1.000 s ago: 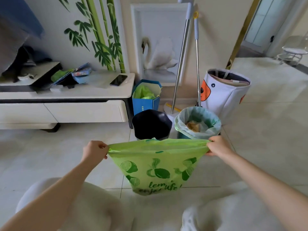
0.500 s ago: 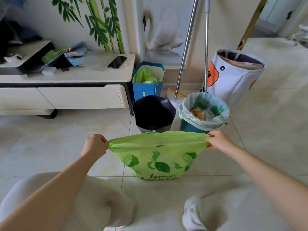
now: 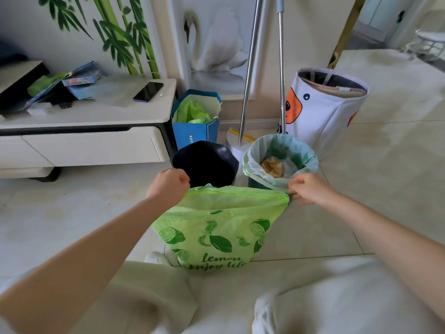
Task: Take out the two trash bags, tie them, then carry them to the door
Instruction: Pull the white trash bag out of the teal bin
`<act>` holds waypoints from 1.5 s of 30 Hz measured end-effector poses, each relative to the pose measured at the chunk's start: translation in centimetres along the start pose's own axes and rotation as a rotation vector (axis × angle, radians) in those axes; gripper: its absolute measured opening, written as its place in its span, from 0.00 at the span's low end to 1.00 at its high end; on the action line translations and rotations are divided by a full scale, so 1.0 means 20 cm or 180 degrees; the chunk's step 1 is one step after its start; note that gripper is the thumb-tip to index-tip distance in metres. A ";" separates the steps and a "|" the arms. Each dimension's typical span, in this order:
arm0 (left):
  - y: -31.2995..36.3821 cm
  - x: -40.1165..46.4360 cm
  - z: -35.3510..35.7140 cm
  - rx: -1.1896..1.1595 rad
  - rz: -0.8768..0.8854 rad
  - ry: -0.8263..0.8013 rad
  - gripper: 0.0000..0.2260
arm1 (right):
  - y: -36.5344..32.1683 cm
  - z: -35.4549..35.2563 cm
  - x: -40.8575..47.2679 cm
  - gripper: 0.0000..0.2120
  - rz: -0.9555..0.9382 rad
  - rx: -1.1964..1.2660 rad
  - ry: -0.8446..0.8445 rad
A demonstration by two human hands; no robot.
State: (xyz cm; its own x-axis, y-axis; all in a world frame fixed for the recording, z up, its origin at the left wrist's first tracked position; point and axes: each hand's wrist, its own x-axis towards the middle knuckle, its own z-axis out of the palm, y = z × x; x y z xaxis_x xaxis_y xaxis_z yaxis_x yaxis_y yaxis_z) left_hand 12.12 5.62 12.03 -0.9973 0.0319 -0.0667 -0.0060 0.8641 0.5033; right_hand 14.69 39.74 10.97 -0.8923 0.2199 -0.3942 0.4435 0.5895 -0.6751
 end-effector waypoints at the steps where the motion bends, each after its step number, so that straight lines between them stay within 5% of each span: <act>1: 0.06 0.03 0.04 -0.0018 0.0065 -0.0059 0.11 | 0.01 -0.02 0.03 0.05 0.0017 0.0009 -0.0007; 13: 0.51 0.58 0.55 0.0050 0.0486 -0.0482 0.11 | 0.36 -0.16 0.42 0.02 0.0979 0.0815 -0.0186; 24: 0.68 1.17 0.93 -0.1001 -0.0564 -0.0170 0.14 | 0.57 -0.08 0.72 0.04 0.2055 0.2717 0.0105; 32: 0.67 1.34 1.11 -0.1608 -0.1295 -0.0786 0.19 | 0.54 -0.01 0.78 0.07 0.1988 0.3202 0.0154; 40: 0.68 1.39 1.01 -0.1011 -0.0773 -0.0737 0.12 | 0.46 -0.16 0.76 0.08 0.1560 0.3053 0.0590; 45: 0.76 1.37 0.93 -0.1249 -0.0475 -0.0565 0.07 | 0.34 -0.26 0.75 0.10 0.0939 0.2821 0.0690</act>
State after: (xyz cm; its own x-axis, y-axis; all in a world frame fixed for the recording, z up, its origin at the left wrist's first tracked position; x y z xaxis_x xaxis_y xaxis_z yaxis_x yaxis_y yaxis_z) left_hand -14.01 29.03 1.82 -0.9554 0.0367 -0.2929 -0.2104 0.6111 0.7631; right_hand 3.81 51.13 3.64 -0.6913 0.4568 -0.5598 0.4757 -0.2954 -0.8286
